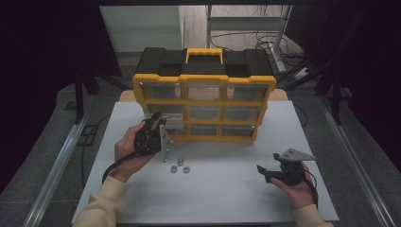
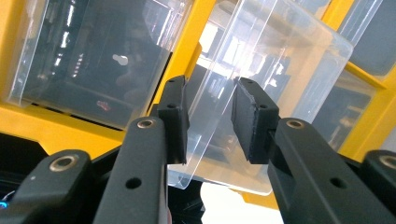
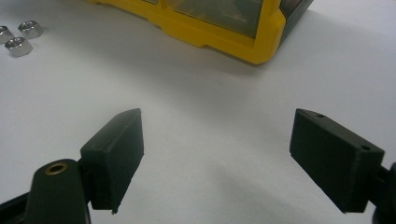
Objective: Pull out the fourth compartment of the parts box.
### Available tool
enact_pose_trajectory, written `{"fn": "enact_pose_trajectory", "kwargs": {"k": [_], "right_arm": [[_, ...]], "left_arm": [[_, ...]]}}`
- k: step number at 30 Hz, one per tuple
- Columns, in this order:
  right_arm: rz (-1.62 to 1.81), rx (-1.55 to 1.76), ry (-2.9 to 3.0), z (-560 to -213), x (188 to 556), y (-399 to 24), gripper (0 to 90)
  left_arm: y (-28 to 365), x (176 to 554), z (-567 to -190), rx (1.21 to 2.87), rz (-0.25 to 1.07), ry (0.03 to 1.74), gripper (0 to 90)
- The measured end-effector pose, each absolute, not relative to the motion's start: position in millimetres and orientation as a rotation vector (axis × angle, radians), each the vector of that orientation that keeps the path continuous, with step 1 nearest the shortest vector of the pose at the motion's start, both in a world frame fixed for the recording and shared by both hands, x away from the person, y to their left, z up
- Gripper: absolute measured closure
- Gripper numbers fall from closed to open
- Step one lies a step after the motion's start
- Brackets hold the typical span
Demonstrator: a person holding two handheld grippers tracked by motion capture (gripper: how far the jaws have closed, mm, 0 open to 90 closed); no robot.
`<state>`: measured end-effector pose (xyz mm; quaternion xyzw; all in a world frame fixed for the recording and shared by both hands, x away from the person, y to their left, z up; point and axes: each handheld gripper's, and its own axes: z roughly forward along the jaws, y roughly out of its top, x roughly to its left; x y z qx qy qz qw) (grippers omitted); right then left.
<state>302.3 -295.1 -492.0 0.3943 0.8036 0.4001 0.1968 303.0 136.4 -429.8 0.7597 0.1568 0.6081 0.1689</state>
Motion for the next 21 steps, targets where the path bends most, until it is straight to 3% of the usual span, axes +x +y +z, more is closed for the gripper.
{"fn": "enact_pose_trajectory", "kwargs": {"k": [21], "right_arm": [[1.12, 1.1, 2.245, -491.1, 301.7, -295.4, 18.0]], "left_arm": [[137.6, 292.5, -428.3, 2.162, 1.709, 0.445, 66.9]]}}
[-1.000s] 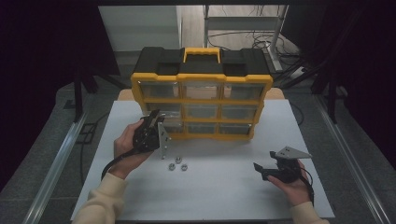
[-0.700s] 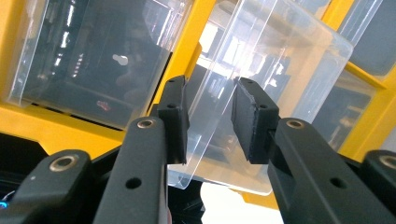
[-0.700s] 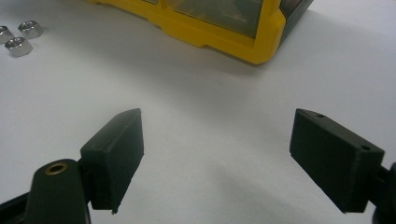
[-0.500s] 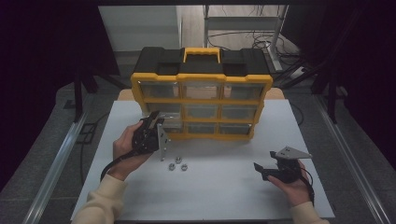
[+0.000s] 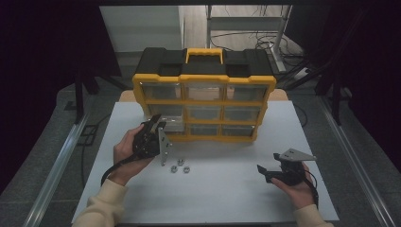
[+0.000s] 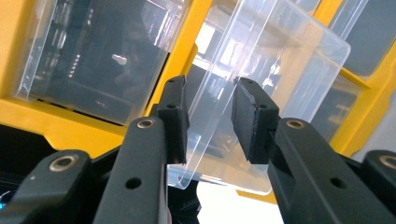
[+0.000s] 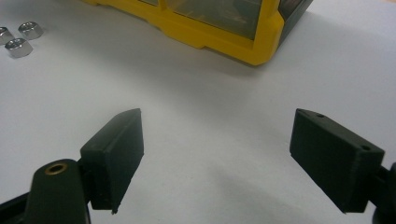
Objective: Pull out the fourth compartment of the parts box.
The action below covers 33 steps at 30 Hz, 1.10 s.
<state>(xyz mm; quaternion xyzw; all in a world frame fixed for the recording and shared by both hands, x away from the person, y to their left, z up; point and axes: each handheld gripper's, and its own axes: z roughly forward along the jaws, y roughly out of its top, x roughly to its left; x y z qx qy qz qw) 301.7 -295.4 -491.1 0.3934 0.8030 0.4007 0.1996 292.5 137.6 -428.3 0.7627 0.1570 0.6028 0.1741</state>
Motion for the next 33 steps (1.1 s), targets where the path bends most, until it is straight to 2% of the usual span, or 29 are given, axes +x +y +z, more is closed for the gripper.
{"fn": "enact_pose_trajectory", "kwargs": {"k": [33], "right_arm": [[1.114, 1.093, 2.249, -490.9, 301.4, -293.6, 17.9]], "left_arm": [[139.6, 278.7, -427.0, 2.16, 1.688, 0.433, 66.9]]}}
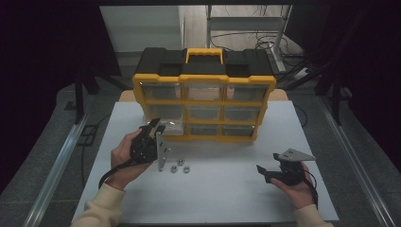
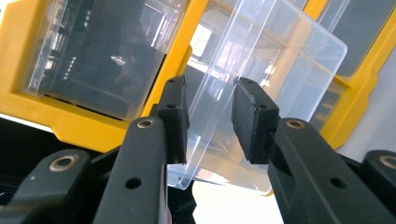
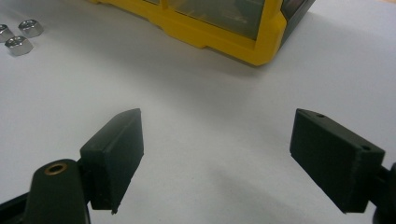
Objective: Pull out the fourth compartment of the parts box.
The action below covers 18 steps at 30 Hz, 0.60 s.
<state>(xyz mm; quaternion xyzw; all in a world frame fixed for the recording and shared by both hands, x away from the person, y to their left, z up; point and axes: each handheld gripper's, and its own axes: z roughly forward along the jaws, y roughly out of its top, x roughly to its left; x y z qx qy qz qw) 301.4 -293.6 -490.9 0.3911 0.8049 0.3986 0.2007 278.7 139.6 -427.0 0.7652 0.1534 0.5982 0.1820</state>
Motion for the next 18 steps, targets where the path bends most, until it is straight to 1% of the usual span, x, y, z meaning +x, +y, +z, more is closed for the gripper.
{"fn": "enact_pose_trajectory", "kwargs": {"k": [18], "right_arm": [[1.112, 1.092, 2.248, -490.8, 301.5, -293.8, 17.8]], "left_arm": [[141.0, 275.3, -427.4, 2.162, 1.682, 0.424, 66.8]]}}
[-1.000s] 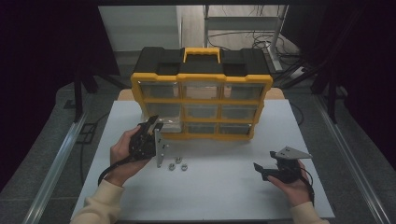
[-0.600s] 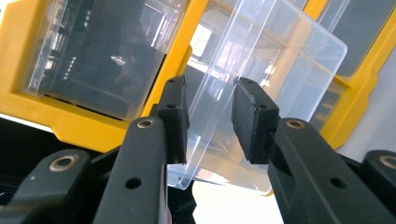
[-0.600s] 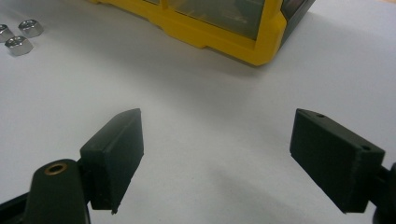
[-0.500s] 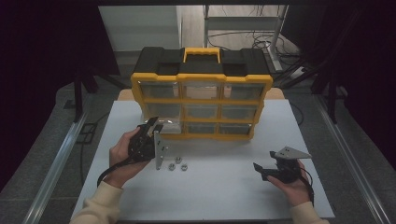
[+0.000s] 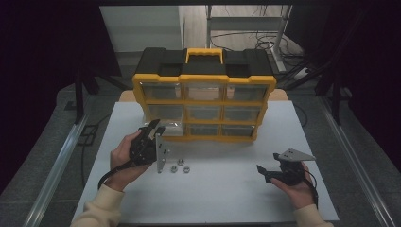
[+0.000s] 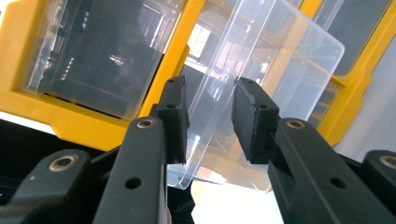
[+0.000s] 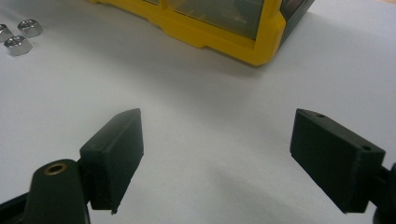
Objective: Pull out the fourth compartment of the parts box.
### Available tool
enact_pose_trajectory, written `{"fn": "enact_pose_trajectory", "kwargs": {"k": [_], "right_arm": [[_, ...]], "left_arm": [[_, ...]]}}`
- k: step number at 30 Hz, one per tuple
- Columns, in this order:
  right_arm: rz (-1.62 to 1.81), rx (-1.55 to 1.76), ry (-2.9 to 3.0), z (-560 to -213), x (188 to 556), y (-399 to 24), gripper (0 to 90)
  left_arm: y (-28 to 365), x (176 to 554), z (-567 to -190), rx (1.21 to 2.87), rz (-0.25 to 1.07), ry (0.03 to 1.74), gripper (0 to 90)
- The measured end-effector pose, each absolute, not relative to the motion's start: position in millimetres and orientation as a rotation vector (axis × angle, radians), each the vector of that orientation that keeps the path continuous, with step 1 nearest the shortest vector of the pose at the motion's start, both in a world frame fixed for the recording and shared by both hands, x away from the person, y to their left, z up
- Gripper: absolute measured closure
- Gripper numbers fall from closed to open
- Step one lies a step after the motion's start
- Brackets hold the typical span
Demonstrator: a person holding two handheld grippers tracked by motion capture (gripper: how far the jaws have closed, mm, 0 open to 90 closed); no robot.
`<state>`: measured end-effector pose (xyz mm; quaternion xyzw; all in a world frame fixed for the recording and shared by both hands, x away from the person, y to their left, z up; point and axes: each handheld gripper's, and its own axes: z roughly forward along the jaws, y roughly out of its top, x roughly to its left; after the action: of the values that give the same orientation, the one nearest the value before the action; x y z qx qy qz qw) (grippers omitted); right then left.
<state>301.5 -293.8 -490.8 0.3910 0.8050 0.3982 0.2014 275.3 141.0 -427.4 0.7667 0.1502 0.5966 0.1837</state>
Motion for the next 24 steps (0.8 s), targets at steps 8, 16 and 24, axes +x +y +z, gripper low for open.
{"fn": "enact_pose_trajectory", "kwargs": {"k": [8, 16, 24], "right_arm": [[1.111, 1.092, 2.249, -490.9, 301.6, -293.9, 17.8], [1.111, 1.092, 2.249, -491.0, 301.8, -293.9, 17.3], [1.109, 1.096, 2.249, -491.3, 302.3, -293.5, 17.0]], "left_arm": [[141.3, 273.2, -427.8, 2.162, 1.678, 0.424, 66.6], [141.4, 271.7, -427.9, 2.166, 1.679, 0.42, 66.6], [141.5, 268.7, -426.3, 2.169, 1.677, 0.416, 66.6]]}}
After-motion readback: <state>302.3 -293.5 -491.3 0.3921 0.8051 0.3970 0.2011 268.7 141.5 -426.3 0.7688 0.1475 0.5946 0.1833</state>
